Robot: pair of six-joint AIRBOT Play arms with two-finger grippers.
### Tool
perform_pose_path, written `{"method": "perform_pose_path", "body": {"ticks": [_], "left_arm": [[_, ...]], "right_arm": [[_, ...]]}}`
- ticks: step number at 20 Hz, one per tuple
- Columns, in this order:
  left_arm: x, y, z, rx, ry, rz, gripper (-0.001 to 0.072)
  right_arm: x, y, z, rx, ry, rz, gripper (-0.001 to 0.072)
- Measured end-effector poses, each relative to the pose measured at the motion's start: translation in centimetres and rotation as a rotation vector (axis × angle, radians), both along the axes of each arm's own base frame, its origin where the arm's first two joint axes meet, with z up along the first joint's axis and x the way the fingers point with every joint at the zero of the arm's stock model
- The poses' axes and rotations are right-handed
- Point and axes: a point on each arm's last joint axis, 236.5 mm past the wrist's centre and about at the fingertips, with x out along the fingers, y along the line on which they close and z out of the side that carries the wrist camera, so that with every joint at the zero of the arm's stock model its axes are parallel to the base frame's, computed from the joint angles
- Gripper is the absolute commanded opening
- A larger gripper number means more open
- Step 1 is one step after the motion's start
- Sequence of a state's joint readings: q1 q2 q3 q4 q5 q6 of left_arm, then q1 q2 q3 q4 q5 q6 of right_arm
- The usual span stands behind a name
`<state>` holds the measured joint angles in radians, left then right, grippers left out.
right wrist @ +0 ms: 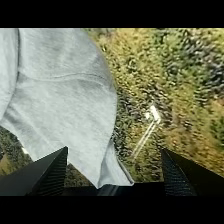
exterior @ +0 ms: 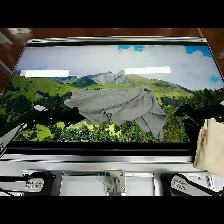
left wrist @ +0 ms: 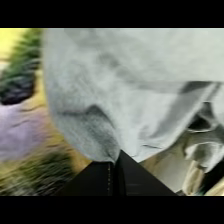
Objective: Fold the shirts.
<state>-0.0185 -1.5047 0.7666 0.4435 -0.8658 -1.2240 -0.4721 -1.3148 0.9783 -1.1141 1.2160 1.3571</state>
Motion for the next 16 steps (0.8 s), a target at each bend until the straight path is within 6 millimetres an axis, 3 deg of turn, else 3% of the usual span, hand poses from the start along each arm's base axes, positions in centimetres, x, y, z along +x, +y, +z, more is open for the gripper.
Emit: {"method": "perform_pose_path", "body": {"ticks": [5, 9, 10, 11, 13, 16], "left_arm": [[1.0, -0.5, 4.1, -0.012, -0.132, -0.026, 0.0042], [1.5, -0.6, 8.1, -0.017, -0.242, -0.029, 0.0042], [1.5, -0.6, 9.2, -0.018, -0.271, -0.03, 0.0042], [1.6, -0.7, 10.2, -0.022, -0.296, -0.028, 0.0042], [1.7, -0.6, 12.0, -0.028, -0.341, -0.022, 0.0042], [2.1, 0.5, 14.3, -0.026, -0.402, 0.007, 0.0041]], "right_arm": [[0.6, 2.5, -4.0, 0.086, 0.009, -0.018, 0.0697], [3.0, 4.7, -6.3, 0.062, -0.04, 0.007, 0.0692], [3.6, 5.1, -6.7, 0.045, -0.054, 0.008, 0.0576], [4.1, 5.3, -7.0, 0.032, -0.064, 0.001, 0.0376], [4.8, 5.5, -7.5, 0.011, -0.075, -0.011, 0.0071], [4.6, 6.3, -7.6, 0.02, -0.062, 0.0, 0.0064]]}}
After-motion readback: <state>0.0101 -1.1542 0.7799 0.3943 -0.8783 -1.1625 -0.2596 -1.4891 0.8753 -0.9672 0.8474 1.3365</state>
